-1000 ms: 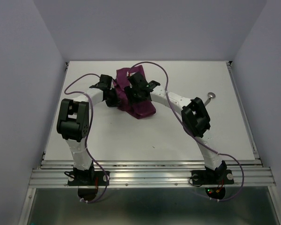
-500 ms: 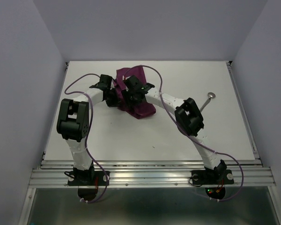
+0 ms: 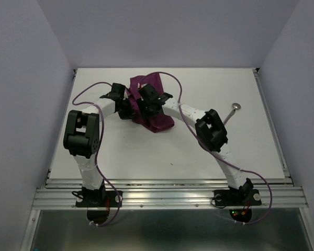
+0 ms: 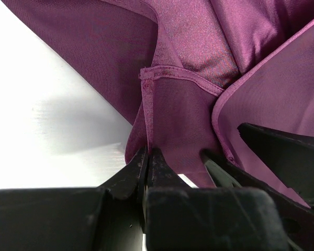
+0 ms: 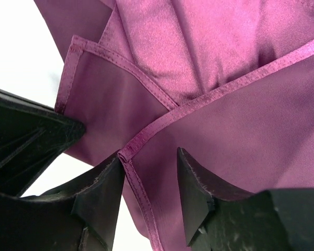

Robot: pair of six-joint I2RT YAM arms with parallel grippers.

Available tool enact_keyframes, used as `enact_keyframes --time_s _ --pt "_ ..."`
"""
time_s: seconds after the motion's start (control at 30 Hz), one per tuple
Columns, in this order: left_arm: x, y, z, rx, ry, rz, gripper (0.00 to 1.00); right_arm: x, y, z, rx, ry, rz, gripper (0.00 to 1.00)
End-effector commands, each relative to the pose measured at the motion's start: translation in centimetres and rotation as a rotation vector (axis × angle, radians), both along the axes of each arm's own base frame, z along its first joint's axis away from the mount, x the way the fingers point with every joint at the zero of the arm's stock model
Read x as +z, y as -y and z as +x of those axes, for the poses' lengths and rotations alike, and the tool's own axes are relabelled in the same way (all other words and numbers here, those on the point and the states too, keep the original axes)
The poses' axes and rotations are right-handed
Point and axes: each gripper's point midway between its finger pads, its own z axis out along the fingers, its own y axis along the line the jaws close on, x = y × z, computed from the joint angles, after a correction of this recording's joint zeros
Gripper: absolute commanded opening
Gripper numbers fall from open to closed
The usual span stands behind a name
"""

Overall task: Fold the napkin into a case and place the utensils inside
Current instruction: Flatten out the crumpled napkin at the center of the board.

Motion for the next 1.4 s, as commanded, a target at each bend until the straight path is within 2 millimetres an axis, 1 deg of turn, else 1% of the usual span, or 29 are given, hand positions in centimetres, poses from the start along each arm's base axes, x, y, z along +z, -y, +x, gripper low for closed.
enact_keyframes --time_s 0.0,0.13,0.23,0.27,0.37,0.53,0.63,0.67,0.77,0.93,0.97,1.0,1.03,1.07,1.1,1.13,1.17,1.2,1.23,1.27,1.3,1.33,1.37 --pt "1.7 -0.2 0.4 -0.009 0.043 -0.005 0.0 4.7 -1.1 1.0 -0.036 0.1 0.09 0.48" --pt "1.7 -0.3 0.3 -0.01 0.042 0.0 0.0 5.3 -1.0 1.1 -0.057 0.116 0.11 0.43" --pt "1.6 -0.3 0.3 -0.011 0.039 0.001 0.0 5.6 -1.0 1.2 -0.067 0.124 0.119 0.38" --pt "1.6 -0.4 0.2 -0.01 0.038 0.002 0.0 5.6 -1.0 1.3 -0.073 0.127 0.119 0.34" --pt "1.6 -0.4 0.2 -0.011 0.038 0.003 0.0 5.9 -0.9 1.3 -0.077 0.132 0.126 0.34" --pt "1.5 -0.4 0.2 -0.014 0.036 0.005 0.0 6.3 -0.8 1.6 -0.095 0.146 0.133 0.36" --pt "1.5 -0.4 0.2 -0.013 0.037 0.008 0.0 6.5 -0.8 1.7 -0.107 0.151 0.136 0.24" --pt "1.5 -0.5 0.2 -0.013 0.036 0.01 0.0 6.4 -0.7 1.7 -0.109 0.152 0.134 0.13" --pt "1.6 -0.5 0.2 -0.013 0.038 0.012 0.0 6.2 -0.7 1.7 -0.112 0.147 0.133 0.01" --pt "2.2 -0.5 0.4 -0.014 0.05 0.014 0.0 6.4 0.0 1.8 -0.132 0.163 0.116 0.01" --pt "2.3 -0.6 0.5 -0.014 0.051 0.017 0.0 6.9 0.0 1.8 -0.136 0.17 0.122 0.01" --pt "2.5 -0.6 0.6 -0.015 0.054 0.021 0.0 7.1 0.9 2.2 -0.159 0.179 0.113 0.01" --pt "2.7 -0.8 0.7 -0.013 0.058 0.029 0.0 8.2 1.6 2.7 -0.18 0.193 0.125 0.01" --pt "3.0 -0.9 0.8 -0.012 0.061 0.03 0.0 8.9 2.2 3.1 -0.193 0.201 0.132 0.01" --pt "3.7 -1.0 1.0 -0.011 0.075 0.032 0.0 9.5 3.4 4.0 -0.224 0.208 0.141 0.01" --pt "4.2 -1.1 1.2 -0.011 0.083 0.032 0.0 10.4 4.2 4.5 -0.239 0.219 0.149 0.01" --pt "4.7 -1.3 1.4 -0.01 0.092 0.033 0.0 12.3 5.0 4.9 -0.259 0.244 0.173 0.01" --pt "6.0 -1.4 1.9 -0.009 0.119 0.033 0.0 13.4 6.9 6.0 -0.296 0.262 0.181 0.01" --pt "6.8 -1.7 2.2 -0.003 0.134 0.035 0.0 14.3 7.9 6.6 -0.315 0.275 0.191 0.01" --pt "7.6 -2.1 2.6 0.001 0.153 0.037 0.0 16.4 9.1 6.9 -0.337 0.305 0.214 0.01" --pt "9.4 -2.3 3.3 0.003 0.186 0.035 0.0 17.7 10.1 7.4 -0.352 0.325 0.228 0.01" --pt "10.5 -2.5 3.8 0.007 0.208 0.034 0.0 19.0 12.1 8.3 -0.388 0.349 0.237 0.01" --pt "11.9 -2.8 4.3 0.013 0.236 0.032 0.0 20.2 13.1 8.6 -0.405 0.369 0.251 0.01"
